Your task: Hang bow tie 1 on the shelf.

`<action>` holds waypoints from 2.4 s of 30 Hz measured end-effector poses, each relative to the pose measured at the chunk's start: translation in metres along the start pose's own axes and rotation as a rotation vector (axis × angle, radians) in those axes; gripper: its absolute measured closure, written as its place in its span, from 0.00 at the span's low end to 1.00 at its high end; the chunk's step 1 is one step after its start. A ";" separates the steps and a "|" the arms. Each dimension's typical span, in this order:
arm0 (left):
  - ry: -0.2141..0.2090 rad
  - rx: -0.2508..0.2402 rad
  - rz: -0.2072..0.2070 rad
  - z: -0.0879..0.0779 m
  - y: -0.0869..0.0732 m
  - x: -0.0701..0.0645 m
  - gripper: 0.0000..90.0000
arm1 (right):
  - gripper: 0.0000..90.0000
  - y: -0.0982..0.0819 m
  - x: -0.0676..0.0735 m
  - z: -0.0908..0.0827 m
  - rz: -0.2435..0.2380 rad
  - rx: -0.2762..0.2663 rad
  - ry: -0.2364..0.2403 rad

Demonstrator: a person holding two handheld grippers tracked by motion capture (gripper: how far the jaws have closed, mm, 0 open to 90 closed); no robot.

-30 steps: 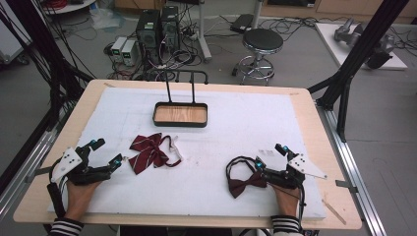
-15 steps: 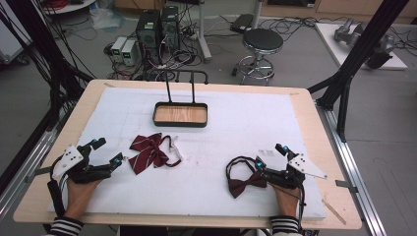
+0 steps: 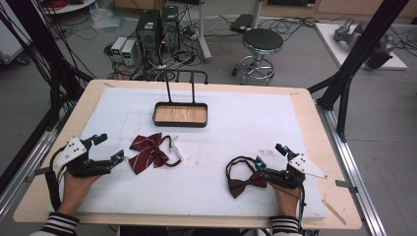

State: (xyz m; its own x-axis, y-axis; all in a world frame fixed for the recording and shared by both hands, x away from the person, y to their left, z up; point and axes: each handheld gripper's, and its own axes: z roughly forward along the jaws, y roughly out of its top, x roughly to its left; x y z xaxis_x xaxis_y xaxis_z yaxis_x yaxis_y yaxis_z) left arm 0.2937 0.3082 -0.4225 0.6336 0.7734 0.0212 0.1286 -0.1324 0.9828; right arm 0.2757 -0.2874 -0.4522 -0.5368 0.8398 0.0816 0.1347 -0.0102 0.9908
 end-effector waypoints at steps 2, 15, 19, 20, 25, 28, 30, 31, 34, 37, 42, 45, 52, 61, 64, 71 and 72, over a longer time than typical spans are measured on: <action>-0.004 0.006 -0.001 0.001 0.002 0.001 0.14 | 0.10 0.000 0.000 0.000 -0.003 -0.002 0.000; -0.080 0.132 0.045 0.018 0.034 -0.004 0.14 | 0.10 0.000 -0.001 0.000 -0.001 -0.003 0.000; -0.107 0.179 0.065 0.026 0.044 -0.007 0.14 | 0.10 0.000 0.000 0.000 0.000 -0.002 -0.001; -0.111 0.197 0.067 0.028 0.046 -0.007 0.14 | 0.10 0.000 -0.001 0.000 -0.002 -0.003 0.001; -0.140 0.290 0.092 0.042 0.055 -0.012 0.14 | 0.10 0.000 -0.001 0.000 -0.002 -0.005 0.001; -0.143 0.305 0.102 0.045 0.057 -0.013 0.14 | 0.10 0.000 -0.001 0.000 -0.002 -0.003 0.002; -0.151 0.314 0.105 0.049 0.060 -0.014 0.14 | 0.10 0.000 -0.001 0.000 -0.003 -0.004 0.001; -0.151 0.314 0.105 0.049 0.060 -0.014 0.14 | 0.10 0.000 -0.001 0.000 -0.003 -0.004 0.001; -0.161 0.322 0.110 0.055 0.061 -0.016 0.14 | 0.10 0.000 -0.001 0.000 -0.001 -0.004 0.000; -0.163 0.357 0.099 0.061 0.063 -0.018 0.15 | 0.10 0.000 0.000 0.000 -0.003 0.000 -0.001; -0.188 0.405 0.123 0.074 0.070 -0.024 0.15 | 0.10 0.000 -0.001 0.000 -0.001 -0.004 0.001; -0.193 0.425 0.123 0.078 0.071 -0.024 0.15 | 0.10 0.000 0.000 0.000 -0.002 -0.002 0.001; -0.204 0.509 0.135 0.093 0.068 -0.025 0.15 | 0.10 0.000 0.000 0.000 -0.003 -0.002 0.000; -0.231 0.589 0.163 0.112 0.063 -0.030 0.16 | 0.10 0.000 0.000 0.000 -0.004 -0.003 0.001; -0.242 0.608 0.173 0.115 0.061 -0.030 0.17 | 0.10 0.000 0.000 0.000 -0.003 0.000 0.001; -0.266 0.661 0.197 0.122 0.056 -0.031 0.21 | 0.10 0.000 0.000 0.000 -0.004 0.001 0.002; -0.268 0.663 0.196 0.124 0.055 -0.031 0.21 | 0.10 0.000 0.000 0.000 -0.004 0.001 0.002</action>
State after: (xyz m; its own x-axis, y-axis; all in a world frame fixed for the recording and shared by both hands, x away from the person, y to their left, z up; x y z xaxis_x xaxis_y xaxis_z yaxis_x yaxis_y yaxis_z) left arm 0.3757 0.2000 -0.3915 0.8460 0.5302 0.0563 0.3737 -0.6650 0.6466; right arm 0.2756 -0.2873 -0.4522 -0.5393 0.8385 0.0777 0.1332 -0.0062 0.9911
